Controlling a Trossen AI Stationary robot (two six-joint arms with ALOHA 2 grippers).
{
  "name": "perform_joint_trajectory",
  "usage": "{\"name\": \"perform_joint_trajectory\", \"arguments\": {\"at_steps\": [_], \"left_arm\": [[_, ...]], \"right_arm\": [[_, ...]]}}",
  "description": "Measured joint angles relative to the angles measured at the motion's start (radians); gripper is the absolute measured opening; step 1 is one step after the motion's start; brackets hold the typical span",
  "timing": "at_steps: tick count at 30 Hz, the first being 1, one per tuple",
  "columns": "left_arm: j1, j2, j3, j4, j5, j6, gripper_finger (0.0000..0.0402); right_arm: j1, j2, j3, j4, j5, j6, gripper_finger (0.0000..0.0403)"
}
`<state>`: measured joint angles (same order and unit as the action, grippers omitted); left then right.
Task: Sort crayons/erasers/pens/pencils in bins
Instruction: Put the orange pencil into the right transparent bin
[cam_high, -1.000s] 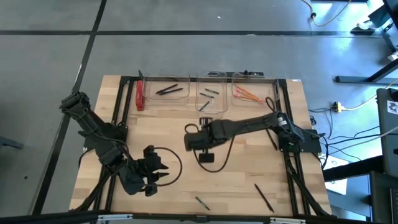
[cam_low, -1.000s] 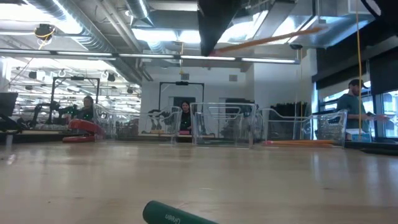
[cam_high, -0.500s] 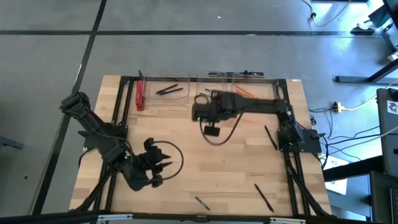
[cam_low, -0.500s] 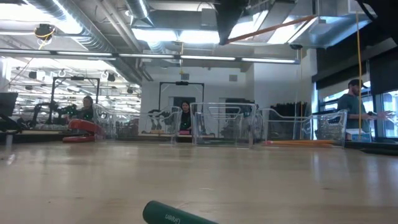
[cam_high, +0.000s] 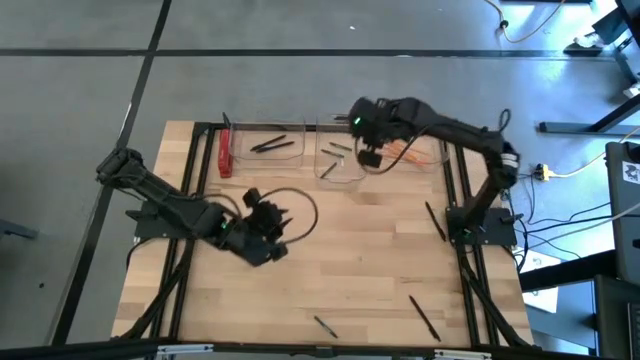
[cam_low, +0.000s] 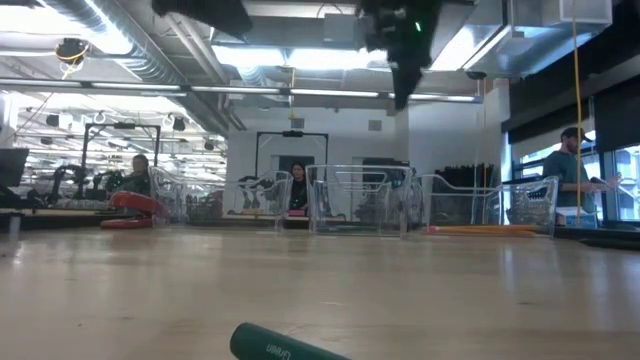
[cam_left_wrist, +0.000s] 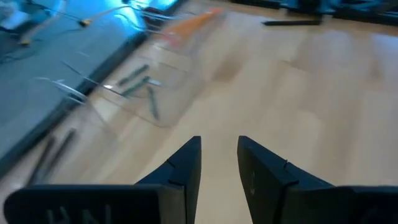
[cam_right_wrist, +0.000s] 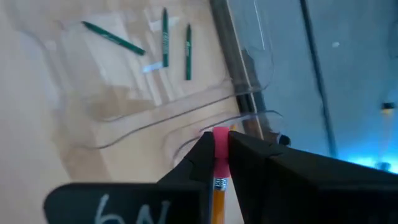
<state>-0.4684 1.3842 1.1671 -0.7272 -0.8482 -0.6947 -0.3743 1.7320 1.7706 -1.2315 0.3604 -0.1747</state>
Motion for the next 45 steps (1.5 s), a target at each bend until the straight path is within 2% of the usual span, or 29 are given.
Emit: {"name": "perform_joint_trajectory", "arguments": {"at_steps": [3, 9, 15, 19, 32, 39, 45], "left_arm": [[0.08, 0.0, 0.0, 0.038, -0.001, 0.06, 0.0098], [0.22, 0.0, 0.0, 0.16, -0.003, 0.203, 0.0098], [0.306, 0.0, 0.0, 0.304, -0.002, 0.3, 0.0098], [0.334, 0.0, 0.0, 0.366, 0.0, 0.36, 0.0098], [0.352, 0.0, 0.0, 0.398, 0.005, 0.366, 0.0098], [0.352, 0.0, 0.0, 0.401, 0.056, 0.366, 0.0098], [0.352, 0.0, 0.0, 0.401, 0.058, 0.365, 0.0098]], "right_arm": [[-0.113, -0.069, -0.166, 0.162, -0.117, -0.085, 0.0039], [-0.288, -0.109, -0.391, 0.371, -0.221, -0.252, 0.0035], [-0.41, -0.108, -0.491, 0.515, -0.264, -0.339, 0.0033], [-0.463, -0.108, -0.532, 0.562, -0.353, -0.394, 0.0035], [-0.506, -0.107, -0.705, 0.782, -0.416, -0.458, 0.0038], [-0.506, -0.107, -0.716, 0.806, -0.417, -0.459, 0.0039], [-0.506, -0.107, -0.716, 0.816, -0.417, -0.459, 0.0048]]}}
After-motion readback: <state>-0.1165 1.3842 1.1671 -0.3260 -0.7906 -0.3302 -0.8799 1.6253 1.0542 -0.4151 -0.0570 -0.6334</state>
